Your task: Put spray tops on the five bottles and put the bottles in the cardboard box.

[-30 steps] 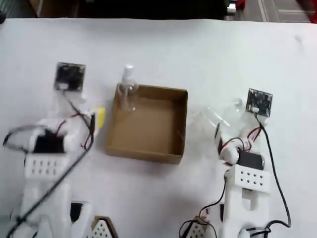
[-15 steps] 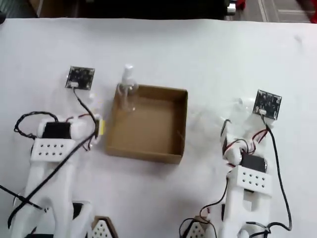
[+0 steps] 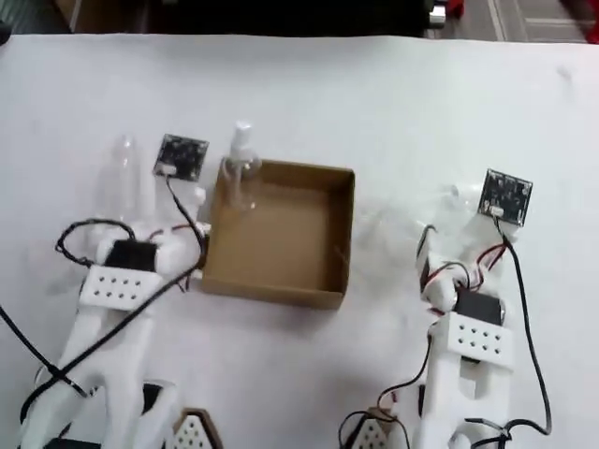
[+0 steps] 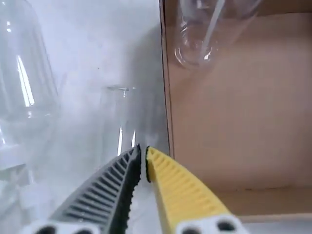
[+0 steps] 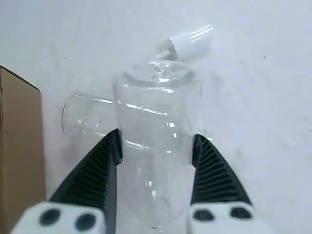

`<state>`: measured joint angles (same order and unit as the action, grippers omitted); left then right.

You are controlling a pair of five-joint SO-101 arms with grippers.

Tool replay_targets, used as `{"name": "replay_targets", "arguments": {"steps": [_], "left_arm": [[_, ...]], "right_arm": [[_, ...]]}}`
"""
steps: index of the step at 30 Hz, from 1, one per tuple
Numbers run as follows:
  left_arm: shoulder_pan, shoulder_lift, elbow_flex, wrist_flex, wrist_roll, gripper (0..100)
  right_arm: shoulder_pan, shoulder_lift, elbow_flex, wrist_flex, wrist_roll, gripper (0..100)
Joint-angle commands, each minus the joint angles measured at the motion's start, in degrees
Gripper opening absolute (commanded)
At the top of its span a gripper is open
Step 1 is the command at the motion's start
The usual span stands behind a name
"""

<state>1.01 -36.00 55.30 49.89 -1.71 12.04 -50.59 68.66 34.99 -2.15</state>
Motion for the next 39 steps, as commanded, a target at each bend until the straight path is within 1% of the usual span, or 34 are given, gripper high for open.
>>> {"name": "replay_targets", "arguments": {"steps": [1,9,18,24,27,29,31,35,39], "left_arm": [[0.31,-0.22,0.35,-3.78,0.0,2],[0.4,1.27,0.44,-5.8,0.0,2],[0.48,17.1,-3.69,-5.71,0.09,2],[0.92,16.22,-3.34,-4.75,0.62,2],[3.56,14.81,-3.34,-2.81,2.64,2],[5.58,13.93,-3.25,-2.73,2.73,2],[6.02,13.49,-3.25,-2.73,2.81,2],[5.49,13.32,-3.16,-2.37,2.73,2],[2.24,13.23,-3.43,-1.58,2.64,2]], "right_arm": [[0.48,-0.84,-0.26,-1.19,0.09,1.6],[0.48,-0.84,-0.26,-1.19,0.09,1.7],[0.48,-0.84,-0.26,-1.19,0.09,1.7],[0.48,-0.84,-0.26,-1.27,0.09,1.7],[0.48,-0.84,-0.26,-1.27,0.09,1.7],[0.48,-0.84,-0.26,-1.27,0.09,1.7],[0.48,-0.84,-0.26,-1.27,0.09,1.7],[0.57,-0.84,-0.26,-1.27,0.09,1.7],[0.84,-0.92,-0.26,-1.27,0.18,1.7]]}}
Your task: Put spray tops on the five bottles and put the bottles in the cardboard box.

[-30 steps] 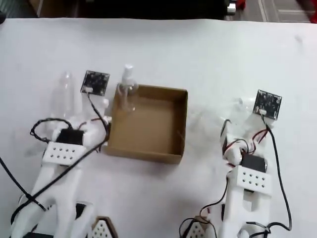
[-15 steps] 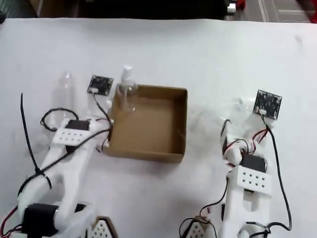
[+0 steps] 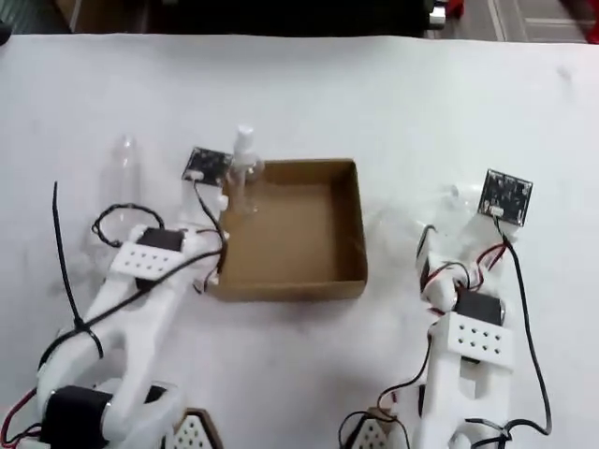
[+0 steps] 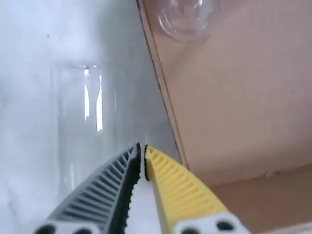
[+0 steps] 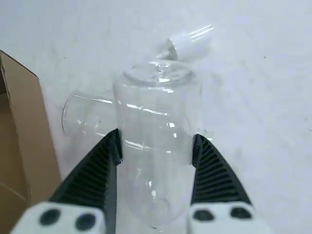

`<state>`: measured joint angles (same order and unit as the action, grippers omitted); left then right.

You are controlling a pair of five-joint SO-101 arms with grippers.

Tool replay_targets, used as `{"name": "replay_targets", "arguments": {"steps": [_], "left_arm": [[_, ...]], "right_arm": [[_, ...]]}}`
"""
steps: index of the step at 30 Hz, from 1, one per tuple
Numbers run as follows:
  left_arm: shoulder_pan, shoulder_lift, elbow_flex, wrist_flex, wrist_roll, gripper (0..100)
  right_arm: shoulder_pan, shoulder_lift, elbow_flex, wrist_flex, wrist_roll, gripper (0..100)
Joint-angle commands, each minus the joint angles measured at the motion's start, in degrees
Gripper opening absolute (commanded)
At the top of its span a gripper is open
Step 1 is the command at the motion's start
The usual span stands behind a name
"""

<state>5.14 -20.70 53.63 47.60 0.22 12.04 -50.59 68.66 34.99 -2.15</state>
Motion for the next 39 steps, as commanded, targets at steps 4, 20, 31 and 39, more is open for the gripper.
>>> {"name": "replay_targets", "arguments": {"steps": [4,20,31,39], "left_arm": [[-8.13,-2.07,-2.02,0.35,0.53,2],[-15.96,-2.15,-2.29,-1.14,0.88,2],[-15.96,-2.15,-2.55,-0.88,0.88,2],[-15.96,-2.15,-2.55,-0.88,0.88,2]], "right_arm": [[1.19,-1.27,-0.7,-1.27,3.08,1.7],[22.11,-0.66,-13.19,10.68,-3.08,1.8],[28.62,3.65,-9.14,-6.2,-17.49,1.8],[31.96,27.3,-8.53,-24.75,-17.76,2.0]]}}
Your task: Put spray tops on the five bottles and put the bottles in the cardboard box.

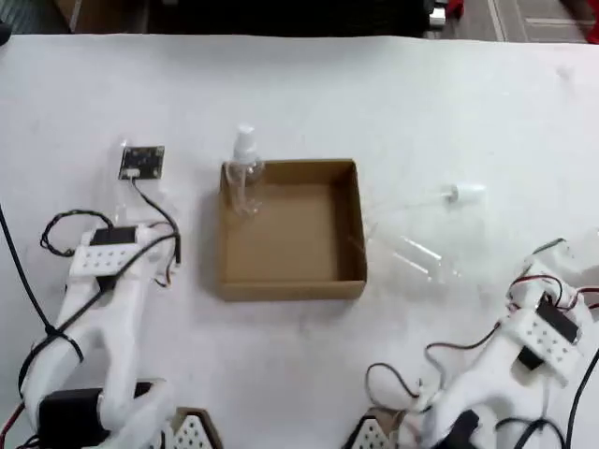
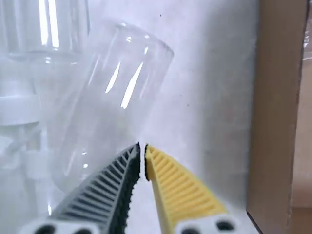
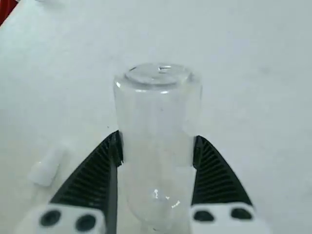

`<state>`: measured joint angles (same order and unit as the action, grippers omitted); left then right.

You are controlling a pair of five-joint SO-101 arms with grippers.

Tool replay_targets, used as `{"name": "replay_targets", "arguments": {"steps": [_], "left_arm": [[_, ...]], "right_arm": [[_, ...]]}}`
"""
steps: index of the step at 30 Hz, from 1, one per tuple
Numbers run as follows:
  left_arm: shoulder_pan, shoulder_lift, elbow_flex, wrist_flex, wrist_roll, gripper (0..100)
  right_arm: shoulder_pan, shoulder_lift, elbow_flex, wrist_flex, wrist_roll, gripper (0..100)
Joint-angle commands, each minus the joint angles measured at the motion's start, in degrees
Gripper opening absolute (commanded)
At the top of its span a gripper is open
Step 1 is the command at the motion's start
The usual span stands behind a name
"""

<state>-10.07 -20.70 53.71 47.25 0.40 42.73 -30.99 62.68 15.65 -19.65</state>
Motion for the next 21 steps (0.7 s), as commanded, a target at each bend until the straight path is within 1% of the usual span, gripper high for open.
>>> {"name": "replay_targets", "arguments": {"steps": [1,5,8,9,12,14,17,21], "left_arm": [[-0.75,-2.15,-2.64,-0.53,0.7,2],[-0.57,-2.15,-2.73,-0.53,0.7,2],[-0.66,-2.15,-2.73,-0.53,0.7,2],[-0.66,-2.15,-2.73,-0.53,0.7,2],[-0.48,-2.15,-2.99,-0.7,0.7,2],[-0.4,-2.15,-2.99,-0.97,0.7,2],[-0.4,-2.15,-2.99,-1.05,0.7,2],[-0.4,-2.15,-2.99,-1.05,0.7,2]], "right_arm": [[1.45,11.12,-3.78,-6.46,-0.26,2.9],[1.1,23.16,-8.88,-6.73,-0.26,9.5],[1.1,28.26,-11.78,-5.32,0.53,15.2],[1.27,28.88,-12.66,-3.65,3.34,17.7],[0.57,28.88,-15.03,3.03,17.32,25.2],[0.04,27.65,-16.7,8.66,23.91,28.2],[0.31,23.43,-19.16,16.75,32.09,28.4],[0.31,13.58,-22.59,26.68,45.1,28.5]]}}
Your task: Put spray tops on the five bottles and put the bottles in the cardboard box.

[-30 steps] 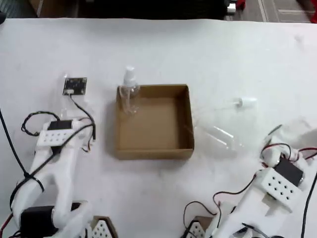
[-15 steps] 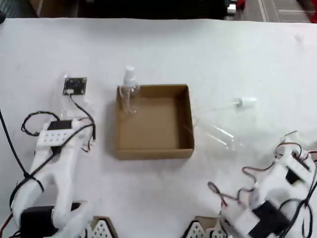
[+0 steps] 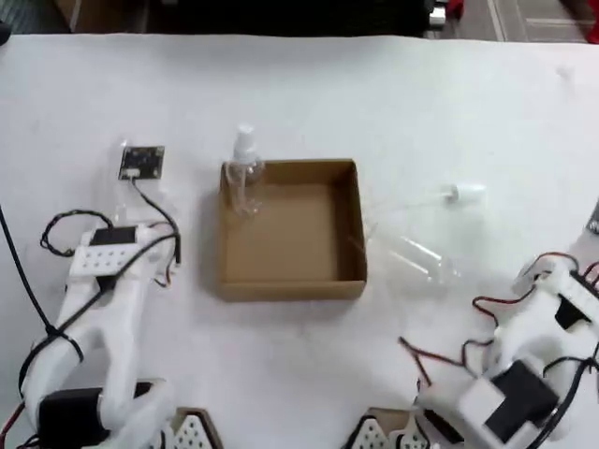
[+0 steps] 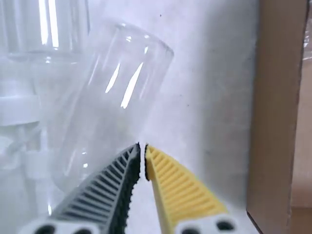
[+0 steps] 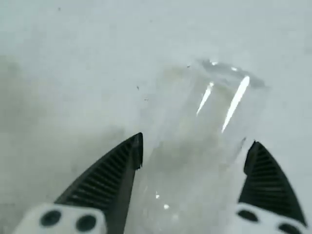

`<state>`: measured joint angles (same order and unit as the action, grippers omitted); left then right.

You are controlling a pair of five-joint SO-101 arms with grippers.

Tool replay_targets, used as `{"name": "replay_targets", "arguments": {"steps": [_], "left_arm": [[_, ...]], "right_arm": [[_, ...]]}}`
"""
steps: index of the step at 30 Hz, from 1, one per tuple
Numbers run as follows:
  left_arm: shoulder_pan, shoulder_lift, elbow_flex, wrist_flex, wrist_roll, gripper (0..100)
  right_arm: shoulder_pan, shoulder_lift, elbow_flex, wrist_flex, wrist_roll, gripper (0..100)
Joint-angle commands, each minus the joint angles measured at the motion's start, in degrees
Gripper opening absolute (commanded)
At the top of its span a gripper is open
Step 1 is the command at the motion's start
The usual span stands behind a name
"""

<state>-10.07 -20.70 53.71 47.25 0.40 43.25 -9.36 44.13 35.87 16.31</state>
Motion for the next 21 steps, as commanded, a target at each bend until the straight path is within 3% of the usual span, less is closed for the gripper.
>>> {"name": "replay_targets", "arguments": {"steps": [1,7,9,13,15,21], "left_arm": [[-0.4,-2.15,-2.99,-1.05,0.7,2],[-0.4,-2.15,-2.73,-0.97,0.7,2],[-0.4,-2.15,-2.73,-0.88,0.7,2],[-0.4,-2.15,-2.73,-0.79,0.7,2],[-0.4,-2.15,-2.73,-0.7,0.62,2],[-0.4,-2.15,-2.73,-0.62,0.35,2]], "right_arm": [[-0.22,-10.95,-4.75,8.66,11.6,28.5],[-1.45,-33.01,-6.33,16.92,23.65,28.5],[-4.0,-40.22,-5.54,19.91,34.2,28.5],[-7.34,-51.82,2.9,28.09,64.97,28.3],[-7.16,-56.66,8.7,30.02,76.75,28.3],[-2.24,-66.95,24.88,29.93,96.53,28.3]]}}
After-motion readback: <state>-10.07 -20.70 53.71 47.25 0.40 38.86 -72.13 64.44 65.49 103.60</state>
